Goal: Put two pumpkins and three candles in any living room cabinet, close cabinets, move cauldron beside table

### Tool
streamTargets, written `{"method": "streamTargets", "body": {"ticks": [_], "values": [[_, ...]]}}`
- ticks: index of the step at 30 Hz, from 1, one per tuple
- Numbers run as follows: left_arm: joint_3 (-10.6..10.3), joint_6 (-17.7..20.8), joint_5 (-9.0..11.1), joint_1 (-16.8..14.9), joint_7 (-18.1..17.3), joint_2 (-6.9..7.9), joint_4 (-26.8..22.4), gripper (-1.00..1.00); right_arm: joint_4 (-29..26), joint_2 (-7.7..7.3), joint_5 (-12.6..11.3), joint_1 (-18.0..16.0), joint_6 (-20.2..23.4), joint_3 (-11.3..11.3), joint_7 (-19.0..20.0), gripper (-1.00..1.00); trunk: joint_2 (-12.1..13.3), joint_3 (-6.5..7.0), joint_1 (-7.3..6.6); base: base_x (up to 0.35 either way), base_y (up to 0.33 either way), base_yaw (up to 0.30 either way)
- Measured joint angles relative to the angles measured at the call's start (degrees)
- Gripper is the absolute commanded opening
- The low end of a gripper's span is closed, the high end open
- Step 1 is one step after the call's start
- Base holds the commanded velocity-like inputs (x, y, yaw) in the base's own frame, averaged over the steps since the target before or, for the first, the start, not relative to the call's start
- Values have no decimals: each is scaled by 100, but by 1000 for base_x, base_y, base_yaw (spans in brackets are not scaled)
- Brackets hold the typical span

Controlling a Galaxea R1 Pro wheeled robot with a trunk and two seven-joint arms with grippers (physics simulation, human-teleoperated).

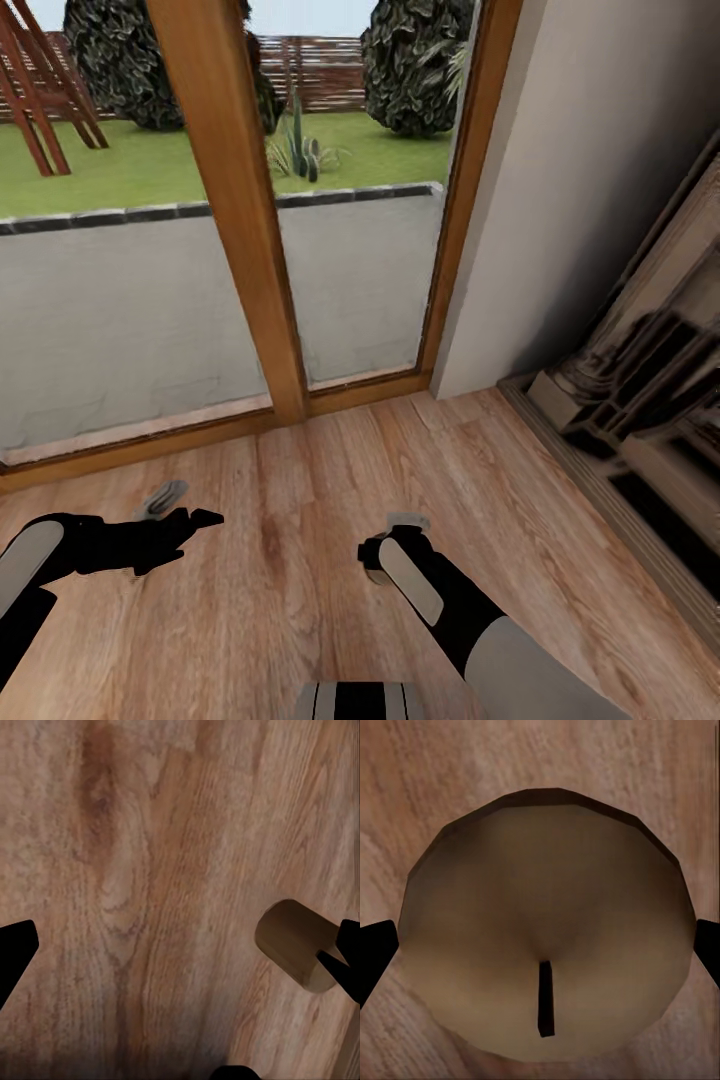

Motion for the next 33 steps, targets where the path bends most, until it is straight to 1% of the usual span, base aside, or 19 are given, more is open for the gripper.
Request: {"method": "streamTargets", "body": {"ticks": [3, 7, 9, 22, 29, 33], "values": [[6, 0, 3, 2, 0, 0, 0, 100, 0, -4, -11, 0, 1, 0, 0, -100, 4, 43, -8, -2, 0, -165], [20, 5, 8, 1, 0, 5, 0, 100, 0, -21, -181, 0, -1, 0, 0, -100, 9, 99, -18, 0, 0, -162], [24, 7, 11, 0, 0, 11, 0, 100, 0, -27, -199, 0, 3, 0, 1, -100, 12, 128, -23, 0, 0, -161], [21, 9, 16, 0, 0, 9, 0, 100, -8, -32, -211, 0, -4, 8, 16, -100, 29, 312, -57, 0, 0, -167], [19, 8, 26, 2, 0, 16, -1, 100, 0, -32, -215, -1, -1, 4, 20, -100, 39, 451, -75, 0, 0, -32], [39, 14, 50, 2, 0, 24, -1, 100, 2, -26, -231, 0, 4, 1, 26, -100, 39, 434, -74, 0, 0, -2]]}}
